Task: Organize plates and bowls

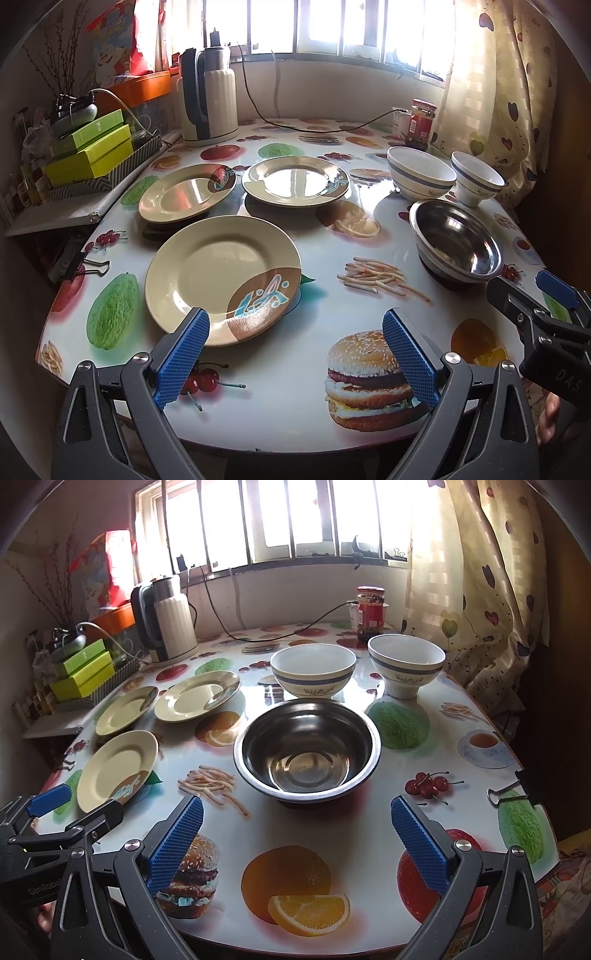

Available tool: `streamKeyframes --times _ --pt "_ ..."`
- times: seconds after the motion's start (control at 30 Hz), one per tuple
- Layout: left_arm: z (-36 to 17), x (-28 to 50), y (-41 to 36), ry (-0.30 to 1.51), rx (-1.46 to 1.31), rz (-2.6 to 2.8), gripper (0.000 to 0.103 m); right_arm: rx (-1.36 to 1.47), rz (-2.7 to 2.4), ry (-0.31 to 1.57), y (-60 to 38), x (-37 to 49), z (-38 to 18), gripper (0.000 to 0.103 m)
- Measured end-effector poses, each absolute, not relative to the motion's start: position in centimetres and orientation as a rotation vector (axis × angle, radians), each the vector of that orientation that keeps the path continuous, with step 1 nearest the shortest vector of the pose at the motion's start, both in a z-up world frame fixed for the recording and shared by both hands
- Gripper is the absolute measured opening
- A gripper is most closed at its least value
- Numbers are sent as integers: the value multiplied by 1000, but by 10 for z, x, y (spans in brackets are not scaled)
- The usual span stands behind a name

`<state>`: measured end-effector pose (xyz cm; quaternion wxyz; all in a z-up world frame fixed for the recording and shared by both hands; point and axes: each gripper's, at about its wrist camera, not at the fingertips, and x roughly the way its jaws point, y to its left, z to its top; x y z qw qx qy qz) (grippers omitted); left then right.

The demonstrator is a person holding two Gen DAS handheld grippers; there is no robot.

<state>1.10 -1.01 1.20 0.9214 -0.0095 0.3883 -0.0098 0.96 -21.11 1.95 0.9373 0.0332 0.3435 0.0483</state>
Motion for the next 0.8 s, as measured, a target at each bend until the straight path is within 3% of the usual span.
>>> streamKeyframes --times 0.3,0.57,0.8 --pt "23 23 23 795 -86 -33 95 84 144 671 -201 28 43 103" --pt "39 55 96 812 -178 -20 95 -8 296 658 -152 87 75 103" --pt "50 90 160 817 -247 46 85 -16 459 708 -96 154 93 103"
